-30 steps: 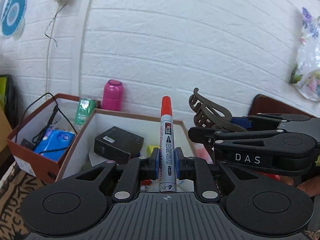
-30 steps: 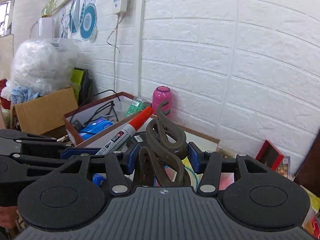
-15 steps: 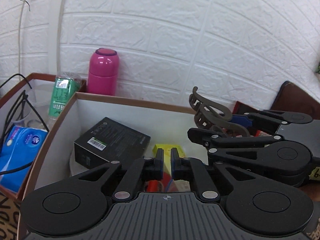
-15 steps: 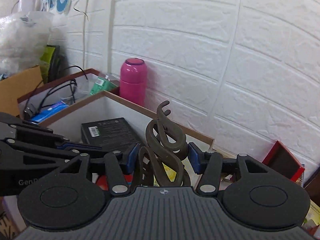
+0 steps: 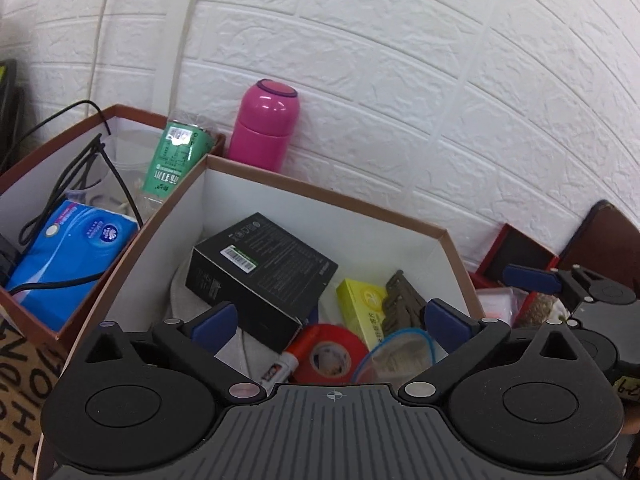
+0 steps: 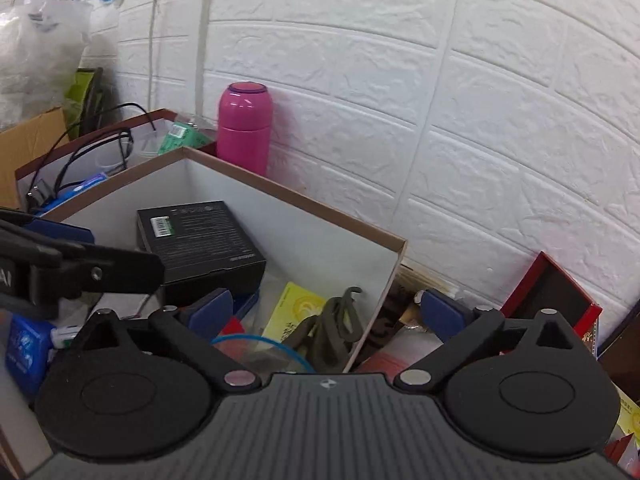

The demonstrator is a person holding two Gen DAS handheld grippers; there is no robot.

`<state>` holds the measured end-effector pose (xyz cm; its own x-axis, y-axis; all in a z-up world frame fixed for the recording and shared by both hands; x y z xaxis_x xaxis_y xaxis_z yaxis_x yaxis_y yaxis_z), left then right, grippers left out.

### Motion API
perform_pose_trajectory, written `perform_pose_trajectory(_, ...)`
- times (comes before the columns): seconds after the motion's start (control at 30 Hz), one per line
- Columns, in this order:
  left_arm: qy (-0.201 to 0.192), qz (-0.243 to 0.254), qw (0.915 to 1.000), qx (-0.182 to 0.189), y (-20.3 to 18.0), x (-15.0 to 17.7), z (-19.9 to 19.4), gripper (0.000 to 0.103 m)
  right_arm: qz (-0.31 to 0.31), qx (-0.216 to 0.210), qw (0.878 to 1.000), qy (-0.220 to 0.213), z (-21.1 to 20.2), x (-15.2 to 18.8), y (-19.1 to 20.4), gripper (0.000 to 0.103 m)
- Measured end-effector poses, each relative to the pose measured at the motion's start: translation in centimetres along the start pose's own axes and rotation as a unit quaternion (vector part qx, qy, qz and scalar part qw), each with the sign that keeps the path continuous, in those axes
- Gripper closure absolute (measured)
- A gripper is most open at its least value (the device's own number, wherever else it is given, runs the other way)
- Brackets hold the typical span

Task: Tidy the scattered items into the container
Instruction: 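Withdraw both tools from the cardboard box back over the table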

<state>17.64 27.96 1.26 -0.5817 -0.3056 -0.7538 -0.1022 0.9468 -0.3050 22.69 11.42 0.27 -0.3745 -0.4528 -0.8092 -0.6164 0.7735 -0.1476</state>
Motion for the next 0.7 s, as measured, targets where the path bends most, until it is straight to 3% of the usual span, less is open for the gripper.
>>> perform_pose_trajectory(0.33,-0.019,0.019,0.9996,-0.003,-4.1,0.9,-4.5,0.000,-0.048,0.011,0.999,-0.025,-6.0,-0.1,0.9,0.002)
perform_pose_trajectory(0.7,-0.055,0.056,0.9969,-0.009,-10.7,5.2,-10.7,0.000,-0.022,0.027,0.998,-0.049,-14.2,3.7,-0.3,0.001)
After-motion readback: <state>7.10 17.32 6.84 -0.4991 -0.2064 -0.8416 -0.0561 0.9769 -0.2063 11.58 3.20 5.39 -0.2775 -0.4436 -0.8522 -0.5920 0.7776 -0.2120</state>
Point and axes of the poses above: each gripper's, at about its wrist camera, not at the fingertips, and z roughly the way its jaws point, y to its left, x to its underside, the point moved 1 cm from there along z, roughly the way its jaws point, and after that the axes turned 1 degree about -z, right-handed, at the moved point
